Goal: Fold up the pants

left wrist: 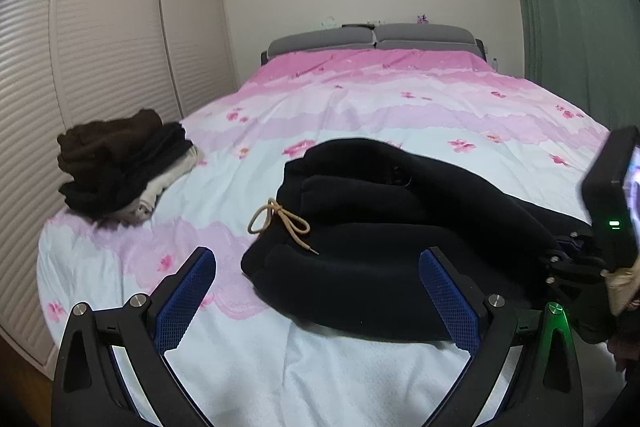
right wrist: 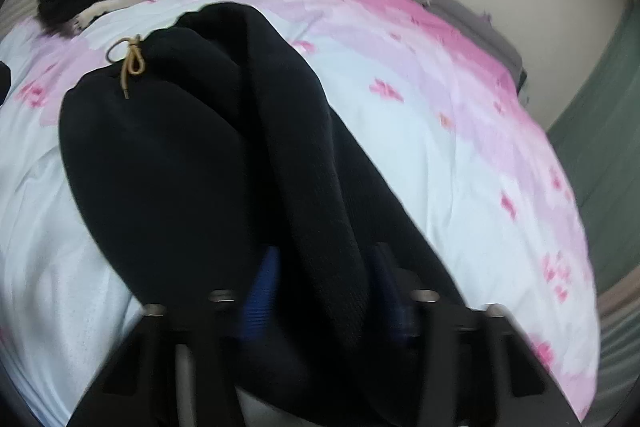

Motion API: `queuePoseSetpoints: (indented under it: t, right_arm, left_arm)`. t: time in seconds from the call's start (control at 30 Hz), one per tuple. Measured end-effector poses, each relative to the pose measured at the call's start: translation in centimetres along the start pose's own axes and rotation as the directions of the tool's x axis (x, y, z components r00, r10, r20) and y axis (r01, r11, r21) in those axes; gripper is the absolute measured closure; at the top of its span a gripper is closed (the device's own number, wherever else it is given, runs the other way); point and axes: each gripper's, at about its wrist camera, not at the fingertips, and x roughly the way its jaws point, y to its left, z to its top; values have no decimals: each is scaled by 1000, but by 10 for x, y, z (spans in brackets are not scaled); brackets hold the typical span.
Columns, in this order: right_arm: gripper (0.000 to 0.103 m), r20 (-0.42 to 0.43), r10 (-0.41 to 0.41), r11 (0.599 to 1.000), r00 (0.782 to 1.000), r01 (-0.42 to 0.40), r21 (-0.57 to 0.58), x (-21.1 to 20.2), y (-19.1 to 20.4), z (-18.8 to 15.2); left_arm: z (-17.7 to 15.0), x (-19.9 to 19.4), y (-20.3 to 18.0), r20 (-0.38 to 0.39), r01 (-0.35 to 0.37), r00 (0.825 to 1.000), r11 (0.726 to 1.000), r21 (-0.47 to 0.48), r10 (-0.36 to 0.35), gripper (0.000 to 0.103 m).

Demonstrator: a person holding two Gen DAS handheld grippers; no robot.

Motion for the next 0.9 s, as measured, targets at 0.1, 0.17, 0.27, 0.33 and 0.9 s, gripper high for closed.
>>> queuePoseSetpoints:
  t: [0.1,0.17,0.27,0.33,0.9]
  right_arm:
    - [93,26,38,998,999,-40,42,-8,-7,-9]
    - [93,78,-7,999,997,11,-51,-24,0,-16]
    - [93,167,-85,961,982,125,-248,-45,12,-28]
    - [93,236,-130,894,963,217,-391,-60,14,-43]
    - [80,213,-70,781,975,187,-596,-45,3,-107]
  left_arm:
    - [-1,-3,5,1,13,1000,1000,-18,-13,0]
    - [-3,-7,6,-2,18,1000,1000,-21,-18,0]
    - [-6,-11,7,-10,43,999,998,-49,-44,0]
    - [-8,-15,4,-12,65,998,995,-71,-66,0]
    - [-29,-27,-12,22,132,991,991,-30,-131,0]
